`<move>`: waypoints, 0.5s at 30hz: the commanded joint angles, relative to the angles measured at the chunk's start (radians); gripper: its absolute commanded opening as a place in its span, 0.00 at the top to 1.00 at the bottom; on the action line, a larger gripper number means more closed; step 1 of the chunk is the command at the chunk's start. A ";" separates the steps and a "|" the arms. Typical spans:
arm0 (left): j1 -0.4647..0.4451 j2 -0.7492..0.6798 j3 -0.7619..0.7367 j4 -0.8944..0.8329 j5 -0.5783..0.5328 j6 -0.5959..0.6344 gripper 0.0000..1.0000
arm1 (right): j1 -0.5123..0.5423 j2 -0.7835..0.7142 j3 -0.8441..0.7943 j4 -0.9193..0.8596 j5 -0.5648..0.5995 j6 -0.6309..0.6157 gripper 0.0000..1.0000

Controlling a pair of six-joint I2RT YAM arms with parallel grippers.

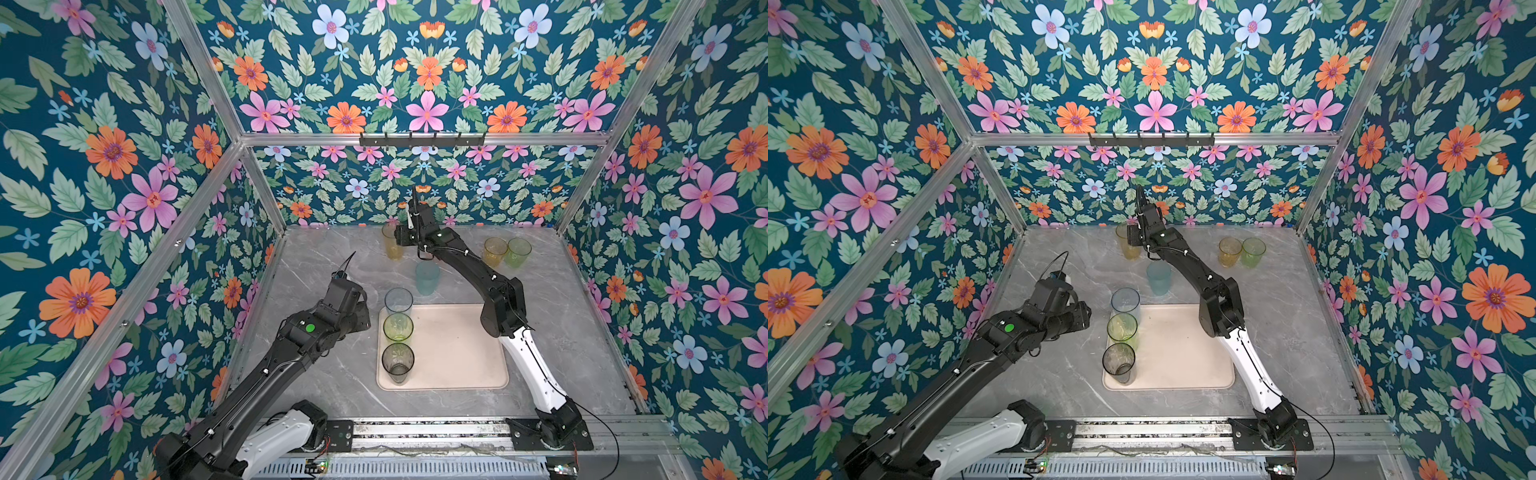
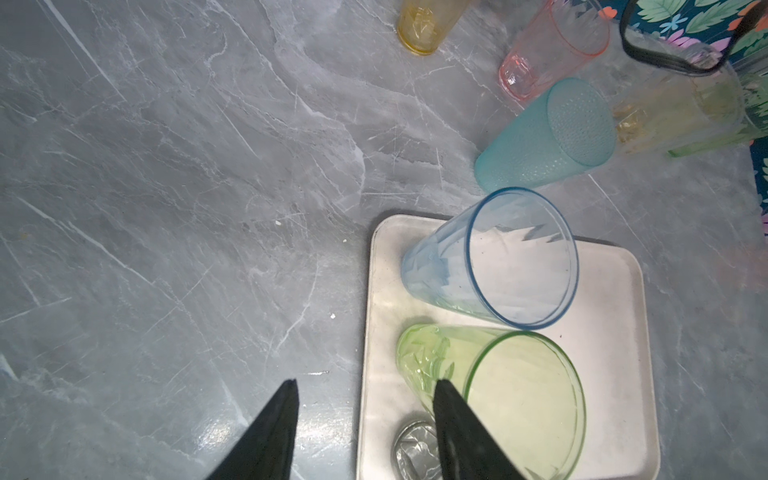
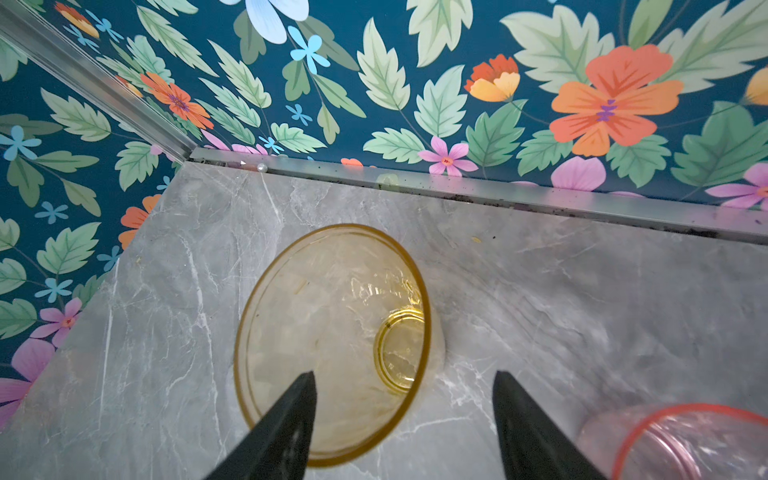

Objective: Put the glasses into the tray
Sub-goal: 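Move the right gripper over the yellow glass and lower onto its rim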

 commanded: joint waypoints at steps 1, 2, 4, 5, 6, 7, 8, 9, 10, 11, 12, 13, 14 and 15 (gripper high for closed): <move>0.001 -0.004 0.000 0.005 -0.009 -0.006 0.45 | -0.001 0.009 0.007 0.018 -0.016 0.016 0.33; 0.001 -0.003 -0.001 0.005 -0.008 -0.007 0.45 | -0.003 0.010 0.006 0.017 -0.016 0.017 0.33; 0.001 -0.004 -0.001 0.006 -0.006 -0.009 0.45 | -0.006 0.012 0.006 0.013 -0.020 0.021 0.35; 0.001 -0.005 -0.003 0.007 -0.007 -0.009 0.45 | -0.007 0.013 0.006 0.012 -0.026 0.021 0.35; 0.002 -0.004 -0.005 0.007 -0.006 -0.010 0.45 | -0.008 0.016 0.007 0.010 -0.029 0.022 0.36; 0.001 -0.004 -0.006 0.008 -0.007 -0.010 0.45 | -0.009 0.016 0.007 0.008 -0.033 0.022 0.36; 0.001 -0.006 -0.007 0.007 -0.006 -0.013 0.45 | -0.010 0.015 0.008 0.006 -0.038 0.022 0.37; 0.001 -0.007 -0.009 0.008 -0.007 -0.013 0.45 | -0.011 0.016 0.008 0.003 -0.041 0.022 0.38; 0.001 -0.007 -0.010 0.010 -0.006 -0.014 0.45 | -0.011 0.013 0.008 0.002 -0.045 0.021 0.39; 0.001 -0.007 -0.010 0.009 -0.006 -0.015 0.45 | -0.012 0.013 0.009 -0.001 -0.047 0.021 0.40; 0.001 -0.007 -0.010 0.009 -0.007 -0.015 0.45 | -0.012 0.012 0.008 -0.004 -0.051 0.020 0.41; 0.002 -0.007 -0.012 0.011 -0.006 -0.015 0.45 | -0.012 0.011 0.006 -0.005 -0.054 0.018 0.42; 0.001 -0.007 -0.012 0.011 -0.006 -0.016 0.45 | -0.012 0.008 0.007 -0.007 -0.058 0.015 0.43; 0.001 -0.008 -0.012 0.011 -0.006 -0.016 0.45 | -0.012 0.007 0.007 -0.010 -0.062 0.014 0.44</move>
